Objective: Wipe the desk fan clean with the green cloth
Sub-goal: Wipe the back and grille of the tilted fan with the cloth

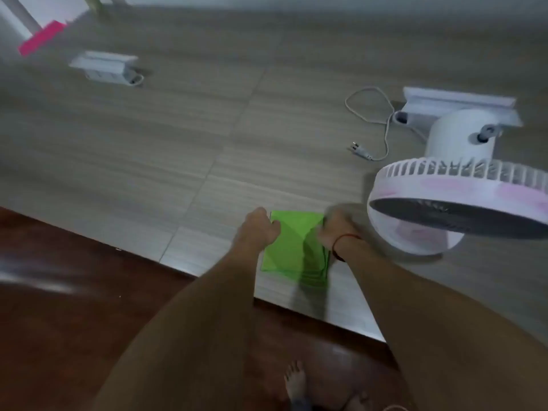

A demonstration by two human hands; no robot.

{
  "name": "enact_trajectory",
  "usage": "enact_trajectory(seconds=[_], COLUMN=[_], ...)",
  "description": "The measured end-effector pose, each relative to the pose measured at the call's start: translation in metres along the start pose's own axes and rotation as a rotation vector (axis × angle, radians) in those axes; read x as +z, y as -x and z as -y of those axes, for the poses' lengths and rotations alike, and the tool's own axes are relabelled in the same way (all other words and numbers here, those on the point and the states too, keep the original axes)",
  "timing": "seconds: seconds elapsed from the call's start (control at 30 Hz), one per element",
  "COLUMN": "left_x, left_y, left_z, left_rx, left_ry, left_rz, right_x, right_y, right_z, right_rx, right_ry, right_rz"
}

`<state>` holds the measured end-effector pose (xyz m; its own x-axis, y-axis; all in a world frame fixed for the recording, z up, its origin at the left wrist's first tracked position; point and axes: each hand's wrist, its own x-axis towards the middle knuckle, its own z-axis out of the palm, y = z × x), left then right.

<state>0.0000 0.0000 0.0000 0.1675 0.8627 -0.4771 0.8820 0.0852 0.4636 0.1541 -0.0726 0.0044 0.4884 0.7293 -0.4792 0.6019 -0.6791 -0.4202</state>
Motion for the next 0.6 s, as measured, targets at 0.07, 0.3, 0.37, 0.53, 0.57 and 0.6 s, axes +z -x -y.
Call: enact_trajectory(seconds=[0.07, 0.3, 0.37, 0.53, 0.57, 0.6], left_x=[0.008, 0.033, 0.035, 0.020, 0.012, 0.003], left_y=[-0.004, -0.012, -0.013, -0.005, 0.000, 0.006], left_z=[-0.001, 0.000, 0.003, -0.001, -0.006, -0.013], left_rx=[-0.048, -0.064, 0.002, 0.091, 0.115, 0.144], left_ry=[-0.011, -0.029, -0.066, 0.072, 0.127, 0.184], left_rz=[-0.015, 0.080, 0.082, -0.067, -0.116, -0.159], right_x=[0.005, 0.015, 0.016, 0.016, 0.009, 0.001], right_y=[0.000, -0.003, -0.001, 0.002, 0.004, 0.007], right_z=[-0.006, -0.006, -0.004, 0.012, 0.017, 0.025], right_rx=[0.122, 0.129, 0.073, -0.021, -0.042, -0.069], right_ry=[-0.009, -0.126, -0.084, -0.384, -0.427, -0.446], right_rz=[-0.038, 0.078, 0.086, 0.029, -0.009, -0.052])
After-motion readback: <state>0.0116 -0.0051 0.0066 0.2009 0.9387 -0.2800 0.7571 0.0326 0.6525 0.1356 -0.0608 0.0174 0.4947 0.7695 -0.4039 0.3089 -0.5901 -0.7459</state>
